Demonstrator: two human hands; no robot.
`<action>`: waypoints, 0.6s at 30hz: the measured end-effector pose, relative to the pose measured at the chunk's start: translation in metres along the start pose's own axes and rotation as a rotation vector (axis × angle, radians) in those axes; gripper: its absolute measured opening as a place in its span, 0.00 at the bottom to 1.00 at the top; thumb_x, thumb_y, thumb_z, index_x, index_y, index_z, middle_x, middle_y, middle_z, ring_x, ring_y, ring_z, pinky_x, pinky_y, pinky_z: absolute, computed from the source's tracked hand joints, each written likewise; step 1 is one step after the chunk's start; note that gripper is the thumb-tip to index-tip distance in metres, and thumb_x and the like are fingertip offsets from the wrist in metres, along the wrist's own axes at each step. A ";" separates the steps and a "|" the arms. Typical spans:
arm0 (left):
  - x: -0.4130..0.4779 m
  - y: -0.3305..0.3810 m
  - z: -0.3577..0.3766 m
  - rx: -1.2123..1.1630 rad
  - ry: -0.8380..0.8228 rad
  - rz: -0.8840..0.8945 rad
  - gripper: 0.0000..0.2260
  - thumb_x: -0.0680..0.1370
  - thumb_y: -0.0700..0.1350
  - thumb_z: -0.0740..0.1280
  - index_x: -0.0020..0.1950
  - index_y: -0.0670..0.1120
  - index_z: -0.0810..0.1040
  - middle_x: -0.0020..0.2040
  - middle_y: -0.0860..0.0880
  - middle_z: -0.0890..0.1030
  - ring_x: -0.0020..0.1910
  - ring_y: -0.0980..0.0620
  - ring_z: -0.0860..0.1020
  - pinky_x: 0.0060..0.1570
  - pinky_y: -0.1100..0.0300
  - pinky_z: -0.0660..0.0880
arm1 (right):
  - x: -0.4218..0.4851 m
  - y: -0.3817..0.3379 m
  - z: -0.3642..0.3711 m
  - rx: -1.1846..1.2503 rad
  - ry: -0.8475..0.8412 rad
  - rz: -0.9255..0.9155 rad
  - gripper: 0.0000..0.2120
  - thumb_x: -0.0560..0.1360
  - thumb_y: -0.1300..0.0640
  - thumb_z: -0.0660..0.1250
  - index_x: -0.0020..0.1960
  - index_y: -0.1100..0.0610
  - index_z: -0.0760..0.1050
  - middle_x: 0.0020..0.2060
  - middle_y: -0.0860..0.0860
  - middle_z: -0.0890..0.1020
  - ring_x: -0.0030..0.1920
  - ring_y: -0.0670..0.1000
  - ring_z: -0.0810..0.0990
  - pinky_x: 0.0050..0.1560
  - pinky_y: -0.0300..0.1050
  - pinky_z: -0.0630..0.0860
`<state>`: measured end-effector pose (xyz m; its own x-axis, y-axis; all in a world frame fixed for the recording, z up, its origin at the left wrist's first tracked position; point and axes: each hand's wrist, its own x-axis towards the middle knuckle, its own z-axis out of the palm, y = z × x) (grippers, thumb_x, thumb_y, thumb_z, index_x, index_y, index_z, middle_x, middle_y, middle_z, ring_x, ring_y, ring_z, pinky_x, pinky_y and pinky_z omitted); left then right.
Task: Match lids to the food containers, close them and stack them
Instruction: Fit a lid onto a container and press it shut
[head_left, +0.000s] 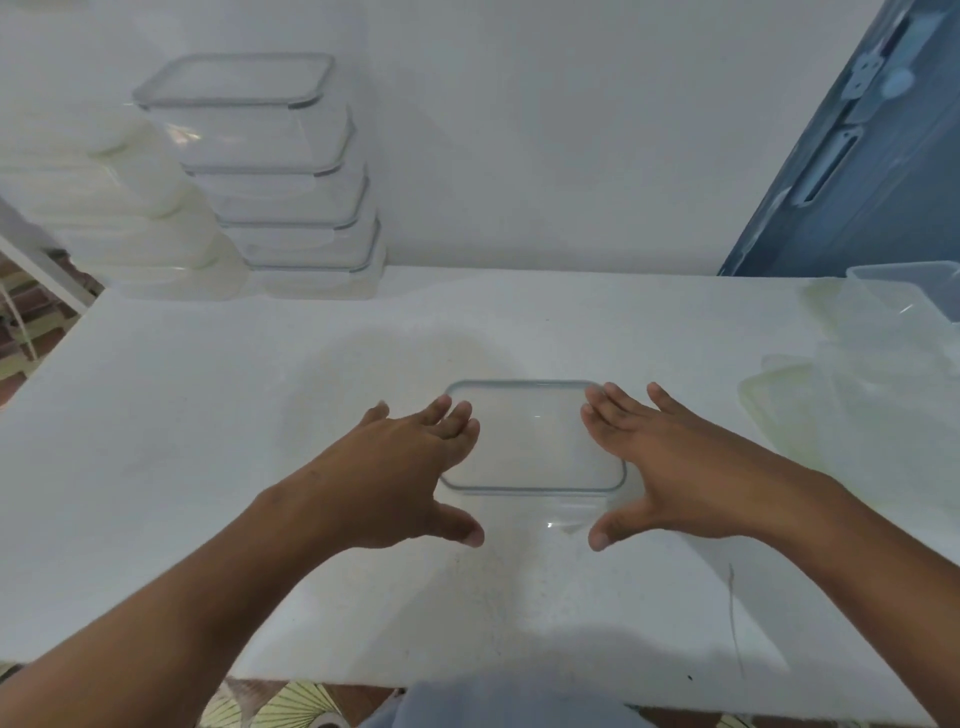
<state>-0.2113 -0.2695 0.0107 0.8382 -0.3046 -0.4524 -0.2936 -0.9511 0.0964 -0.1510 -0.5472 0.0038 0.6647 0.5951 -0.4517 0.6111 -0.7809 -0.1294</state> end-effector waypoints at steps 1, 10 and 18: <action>0.000 -0.001 -0.002 -0.007 -0.017 0.005 0.49 0.73 0.75 0.63 0.84 0.53 0.45 0.83 0.58 0.40 0.80 0.61 0.38 0.80 0.43 0.45 | -0.001 0.000 -0.002 0.006 -0.015 -0.004 0.60 0.64 0.20 0.60 0.81 0.51 0.37 0.78 0.44 0.33 0.76 0.40 0.30 0.77 0.47 0.32; 0.007 -0.002 -0.018 0.118 -0.056 0.053 0.53 0.69 0.78 0.61 0.84 0.50 0.49 0.84 0.53 0.45 0.82 0.57 0.45 0.78 0.49 0.53 | 0.005 -0.002 -0.016 -0.022 -0.058 -0.016 0.65 0.60 0.20 0.64 0.82 0.54 0.42 0.80 0.47 0.39 0.78 0.42 0.34 0.76 0.43 0.31; 0.011 0.008 0.014 0.255 0.246 0.060 0.37 0.74 0.64 0.71 0.70 0.35 0.75 0.69 0.35 0.77 0.71 0.38 0.75 0.67 0.40 0.73 | 0.018 -0.013 0.011 -0.254 0.208 0.055 0.50 0.66 0.26 0.64 0.63 0.72 0.77 0.63 0.68 0.78 0.64 0.62 0.79 0.74 0.47 0.53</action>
<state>-0.2111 -0.2800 -0.0057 0.8925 -0.3920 -0.2231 -0.4245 -0.8971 -0.1221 -0.1520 -0.5279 -0.0128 0.7570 0.5998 -0.2591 0.6422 -0.7561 0.1259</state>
